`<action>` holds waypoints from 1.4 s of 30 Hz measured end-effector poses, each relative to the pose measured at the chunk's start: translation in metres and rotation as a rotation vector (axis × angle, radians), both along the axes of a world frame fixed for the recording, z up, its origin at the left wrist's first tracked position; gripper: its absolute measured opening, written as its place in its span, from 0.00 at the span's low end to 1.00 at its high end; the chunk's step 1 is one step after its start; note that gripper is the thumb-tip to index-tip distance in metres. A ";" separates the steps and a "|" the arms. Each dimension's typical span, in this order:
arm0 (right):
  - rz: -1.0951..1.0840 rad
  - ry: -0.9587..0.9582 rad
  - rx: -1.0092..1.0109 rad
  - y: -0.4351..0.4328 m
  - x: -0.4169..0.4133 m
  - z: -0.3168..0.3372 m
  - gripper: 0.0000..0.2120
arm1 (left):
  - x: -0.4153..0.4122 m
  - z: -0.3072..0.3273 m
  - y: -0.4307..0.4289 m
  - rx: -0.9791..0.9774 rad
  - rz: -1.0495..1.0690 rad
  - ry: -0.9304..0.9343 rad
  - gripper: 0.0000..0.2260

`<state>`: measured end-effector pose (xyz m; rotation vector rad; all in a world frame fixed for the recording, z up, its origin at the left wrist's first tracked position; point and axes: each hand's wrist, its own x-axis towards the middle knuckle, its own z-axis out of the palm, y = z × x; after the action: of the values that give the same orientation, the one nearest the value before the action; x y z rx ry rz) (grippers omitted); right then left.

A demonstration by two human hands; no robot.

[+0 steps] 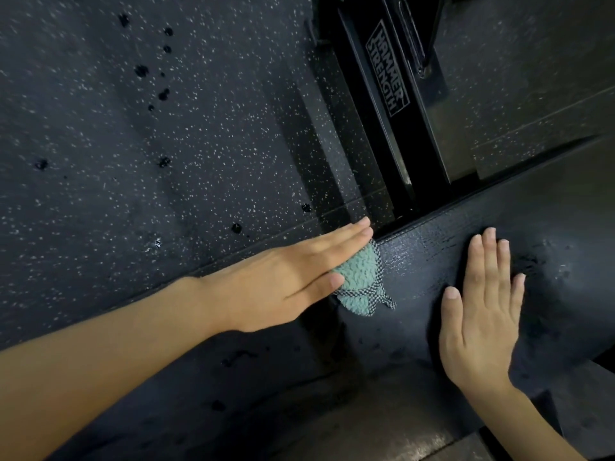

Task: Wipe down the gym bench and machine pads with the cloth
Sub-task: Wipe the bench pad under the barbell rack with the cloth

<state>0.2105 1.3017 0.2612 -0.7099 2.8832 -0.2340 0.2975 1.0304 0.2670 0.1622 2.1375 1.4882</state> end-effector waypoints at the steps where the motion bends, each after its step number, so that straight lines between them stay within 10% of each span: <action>1: 0.002 0.001 0.001 0.000 0.000 0.000 0.28 | -0.002 -0.001 0.001 -0.006 -0.003 0.004 0.25; 42: -0.426 0.058 -0.020 -0.101 0.127 -0.003 0.26 | 0.005 -0.023 -0.031 0.170 -0.269 0.114 0.28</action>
<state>0.3372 1.2007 0.2584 -0.0962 3.0602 -0.2964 0.3023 0.9998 0.2443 0.5843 1.9795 1.5271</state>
